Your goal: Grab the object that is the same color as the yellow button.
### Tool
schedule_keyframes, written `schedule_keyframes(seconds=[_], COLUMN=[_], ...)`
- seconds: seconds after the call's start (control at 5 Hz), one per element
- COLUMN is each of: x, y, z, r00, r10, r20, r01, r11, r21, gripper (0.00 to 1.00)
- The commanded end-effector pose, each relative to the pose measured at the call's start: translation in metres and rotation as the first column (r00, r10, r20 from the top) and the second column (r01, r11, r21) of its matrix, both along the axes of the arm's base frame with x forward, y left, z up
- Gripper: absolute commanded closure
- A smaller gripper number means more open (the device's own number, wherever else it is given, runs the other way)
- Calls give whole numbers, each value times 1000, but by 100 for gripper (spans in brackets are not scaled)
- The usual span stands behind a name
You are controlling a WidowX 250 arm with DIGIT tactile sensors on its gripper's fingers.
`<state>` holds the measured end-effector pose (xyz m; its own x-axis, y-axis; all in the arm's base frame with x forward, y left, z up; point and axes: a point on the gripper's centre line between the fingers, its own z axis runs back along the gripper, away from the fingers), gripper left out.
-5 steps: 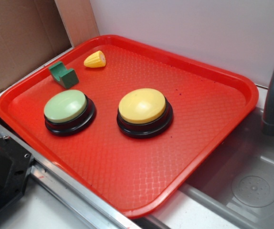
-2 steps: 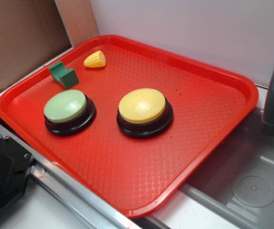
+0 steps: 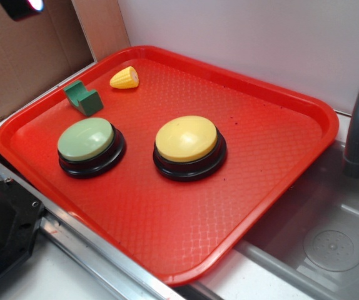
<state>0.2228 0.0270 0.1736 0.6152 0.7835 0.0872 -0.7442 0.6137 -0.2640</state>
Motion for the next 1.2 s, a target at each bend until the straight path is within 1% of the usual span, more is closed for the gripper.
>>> schedule_keyframes(seconds=[0.0, 0.2, 0.4, 0.6, 0.8, 1.0], x=[58, 77, 86, 88, 87, 85], y=[50, 60, 68, 79, 84, 91], z=[-35, -55, -72, -89, -102, -113], r00=[908, 852, 772, 712, 690, 675], r10=[385, 479, 570, 629, 646, 671], r20=[167, 210, 282, 312, 327, 309], r01=[-395, -497, -607, -680, -710, -730], r11=[918, 867, 792, 728, 692, 667], r21=[28, 38, 60, 85, 131, 147], gripper=[0, 0, 0, 0, 0, 0])
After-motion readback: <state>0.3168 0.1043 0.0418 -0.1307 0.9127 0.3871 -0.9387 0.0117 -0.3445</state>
